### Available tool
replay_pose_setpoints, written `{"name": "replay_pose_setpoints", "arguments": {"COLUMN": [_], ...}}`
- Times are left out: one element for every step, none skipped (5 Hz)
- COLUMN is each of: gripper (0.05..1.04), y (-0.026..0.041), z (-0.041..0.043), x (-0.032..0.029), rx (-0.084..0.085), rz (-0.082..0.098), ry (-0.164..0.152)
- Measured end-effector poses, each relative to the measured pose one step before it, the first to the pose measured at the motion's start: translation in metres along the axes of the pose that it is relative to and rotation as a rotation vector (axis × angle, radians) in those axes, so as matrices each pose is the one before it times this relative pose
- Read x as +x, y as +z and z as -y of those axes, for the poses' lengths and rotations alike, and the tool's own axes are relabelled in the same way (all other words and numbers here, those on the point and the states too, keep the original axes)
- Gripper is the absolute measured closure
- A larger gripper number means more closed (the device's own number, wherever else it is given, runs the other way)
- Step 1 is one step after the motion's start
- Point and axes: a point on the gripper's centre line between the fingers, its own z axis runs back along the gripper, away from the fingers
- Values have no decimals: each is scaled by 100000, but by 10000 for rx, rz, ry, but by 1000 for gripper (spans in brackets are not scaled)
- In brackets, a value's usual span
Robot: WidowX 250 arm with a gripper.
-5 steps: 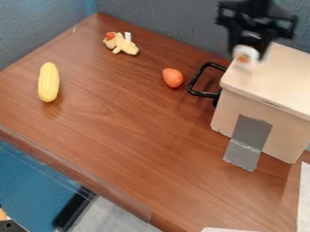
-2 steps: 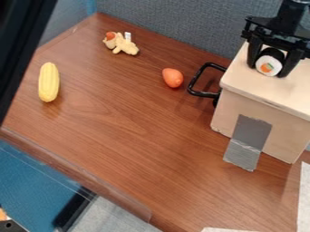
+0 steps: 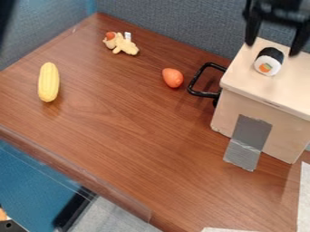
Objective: Put the sushi on top of the drawer
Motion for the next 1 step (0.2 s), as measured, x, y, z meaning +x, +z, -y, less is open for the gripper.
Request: {"name": "replay_pose_setpoints", "arguments": {"gripper": [84], "y": [2789], "z": [-1074], "x": [-306], "rx": [-184], "rz": [475], "ry": [29]}}
